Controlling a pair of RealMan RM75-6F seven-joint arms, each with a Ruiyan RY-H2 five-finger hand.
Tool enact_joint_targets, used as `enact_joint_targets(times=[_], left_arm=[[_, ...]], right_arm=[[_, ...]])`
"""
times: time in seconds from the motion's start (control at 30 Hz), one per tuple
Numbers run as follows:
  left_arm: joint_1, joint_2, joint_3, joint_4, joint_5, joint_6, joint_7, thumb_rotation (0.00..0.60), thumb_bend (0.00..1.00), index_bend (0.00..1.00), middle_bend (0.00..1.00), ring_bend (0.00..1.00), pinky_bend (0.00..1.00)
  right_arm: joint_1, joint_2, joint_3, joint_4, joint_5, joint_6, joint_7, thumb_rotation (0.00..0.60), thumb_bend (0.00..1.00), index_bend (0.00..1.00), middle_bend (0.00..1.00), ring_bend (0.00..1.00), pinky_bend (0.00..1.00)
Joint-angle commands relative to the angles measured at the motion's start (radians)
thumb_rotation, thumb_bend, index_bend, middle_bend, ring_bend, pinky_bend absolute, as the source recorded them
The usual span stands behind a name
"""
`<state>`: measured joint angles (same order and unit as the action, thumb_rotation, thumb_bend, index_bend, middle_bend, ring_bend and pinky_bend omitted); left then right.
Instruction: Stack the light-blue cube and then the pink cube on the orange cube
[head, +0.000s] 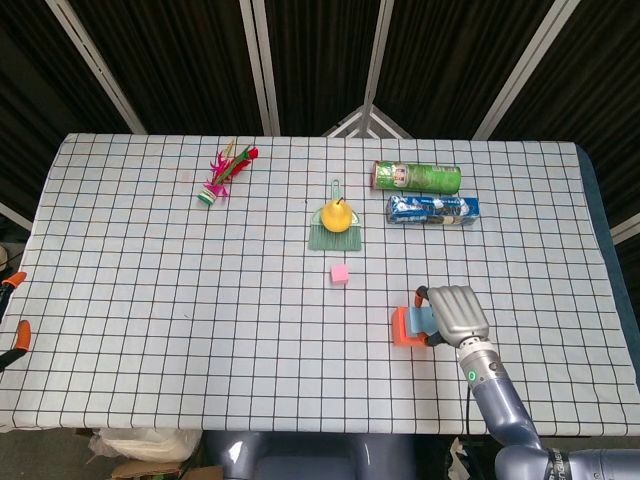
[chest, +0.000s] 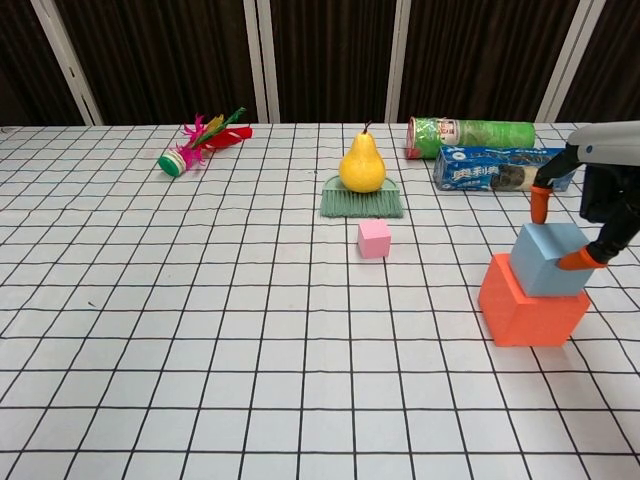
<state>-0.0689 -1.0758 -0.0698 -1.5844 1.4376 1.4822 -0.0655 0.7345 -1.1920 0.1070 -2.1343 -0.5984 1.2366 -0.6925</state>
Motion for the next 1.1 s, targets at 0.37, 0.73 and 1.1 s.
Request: enact_joint_targets(times=[0.37, 0.73, 1.1], left_arm=[[0.0, 0.001, -0.001, 0.0, -0.002, 0.0, -0.001, 0.6, 0.6, 0.11, 0.04, 0.0, 0.0], [0.001, 0.0, 0.0, -0.002, -0.002, 0.0, 0.002, 0.6, 0.6, 0.11, 0.04, 0.0, 0.0], [0.001, 0.002, 0.0, -0.002, 0.0, 0.0, -0.003, 0.6, 0.6, 0.11, 0.04, 0.0, 0.0]], right_arm=[[0.008, -0.001, -0.008, 0.003, 0.016, -0.002, -0.008, 0.6, 0.38, 0.5, 1.0, 1.0, 0.97], [0.022, 0.027, -0.028, -0.016, 0.028, -0.019, -0.034, 0.6, 0.38, 0.18, 1.0, 1.0, 0.97], [0.037, 0.083, -0.063, -0.085, 0.043, -0.011, -0.093, 0.6, 0.38, 0.08, 1.0, 1.0, 0.97]])
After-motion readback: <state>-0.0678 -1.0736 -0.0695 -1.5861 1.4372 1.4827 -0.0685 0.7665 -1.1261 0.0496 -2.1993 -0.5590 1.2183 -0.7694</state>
